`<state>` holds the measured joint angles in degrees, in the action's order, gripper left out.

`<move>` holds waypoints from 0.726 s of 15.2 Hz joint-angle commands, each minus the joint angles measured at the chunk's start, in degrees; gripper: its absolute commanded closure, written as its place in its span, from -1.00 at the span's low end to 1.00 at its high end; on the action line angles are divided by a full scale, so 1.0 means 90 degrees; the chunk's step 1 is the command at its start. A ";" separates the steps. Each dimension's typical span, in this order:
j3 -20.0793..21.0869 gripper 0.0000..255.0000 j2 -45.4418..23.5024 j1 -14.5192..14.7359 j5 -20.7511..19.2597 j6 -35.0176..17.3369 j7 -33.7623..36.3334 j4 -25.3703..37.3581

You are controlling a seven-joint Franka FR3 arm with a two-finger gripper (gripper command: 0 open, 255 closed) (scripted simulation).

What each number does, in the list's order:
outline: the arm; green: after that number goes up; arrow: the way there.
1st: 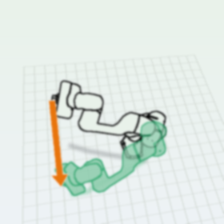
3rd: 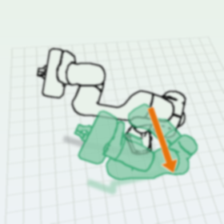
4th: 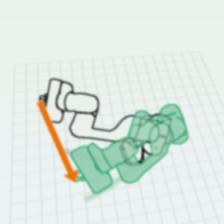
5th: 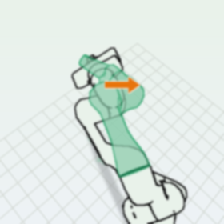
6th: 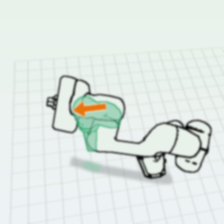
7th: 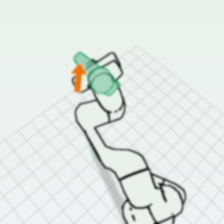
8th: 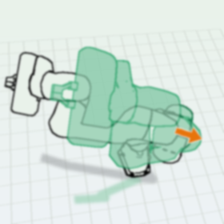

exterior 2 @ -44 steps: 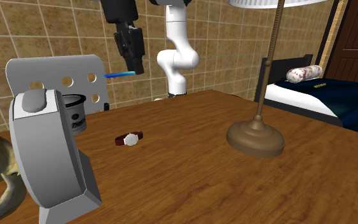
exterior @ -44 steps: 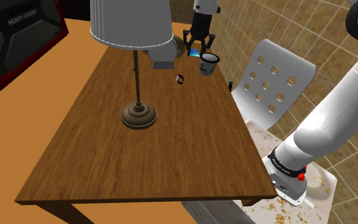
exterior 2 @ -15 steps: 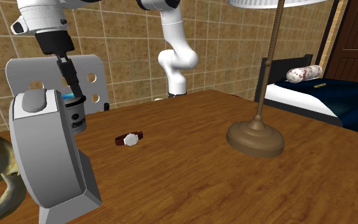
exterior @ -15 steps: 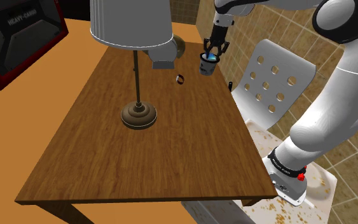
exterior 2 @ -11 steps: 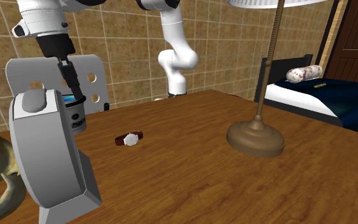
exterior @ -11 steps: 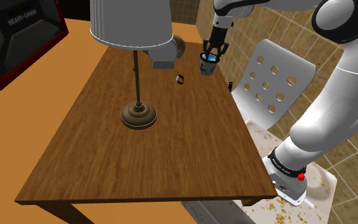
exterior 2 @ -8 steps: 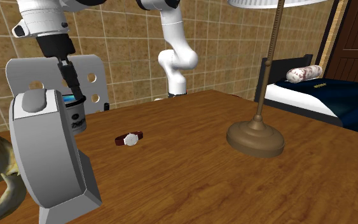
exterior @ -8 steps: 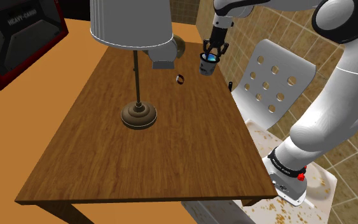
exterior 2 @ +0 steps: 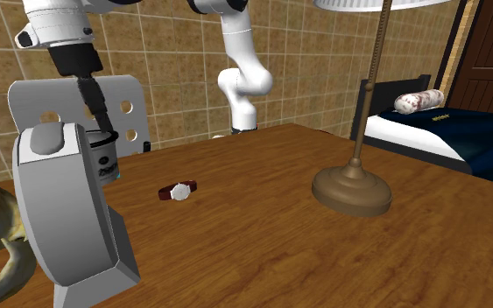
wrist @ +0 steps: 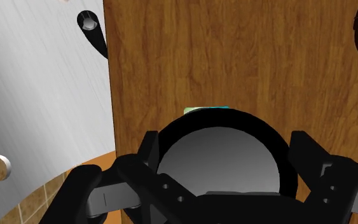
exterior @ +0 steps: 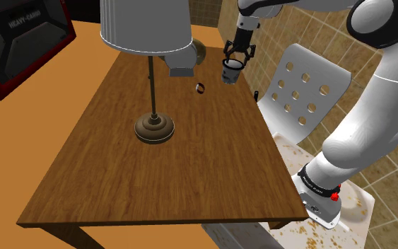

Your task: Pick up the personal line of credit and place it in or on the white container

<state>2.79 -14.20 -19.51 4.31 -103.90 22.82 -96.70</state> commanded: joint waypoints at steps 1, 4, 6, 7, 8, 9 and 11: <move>-0.0011 -1.00 0.0008 -0.0018 -0.0007 0.0334 -0.0003 0.0324; -0.0019 -1.00 -0.0018 -0.0032 -0.0013 0.0725 0.0005 0.0740; -0.0019 -1.00 -0.0018 -0.0032 -0.0013 0.0725 0.0005 0.0739; -0.0019 -1.00 -0.0018 -0.0032 -0.0013 0.0725 0.0005 0.0740; -0.0019 -1.00 -0.0018 -0.0032 -0.0013 0.0725 0.0005 0.0740; -0.0019 -1.00 -0.0018 -0.0032 -0.0013 0.0725 0.0005 0.0740; -0.0019 -1.00 -0.0018 -0.0032 -0.0013 0.0725 0.0005 0.0740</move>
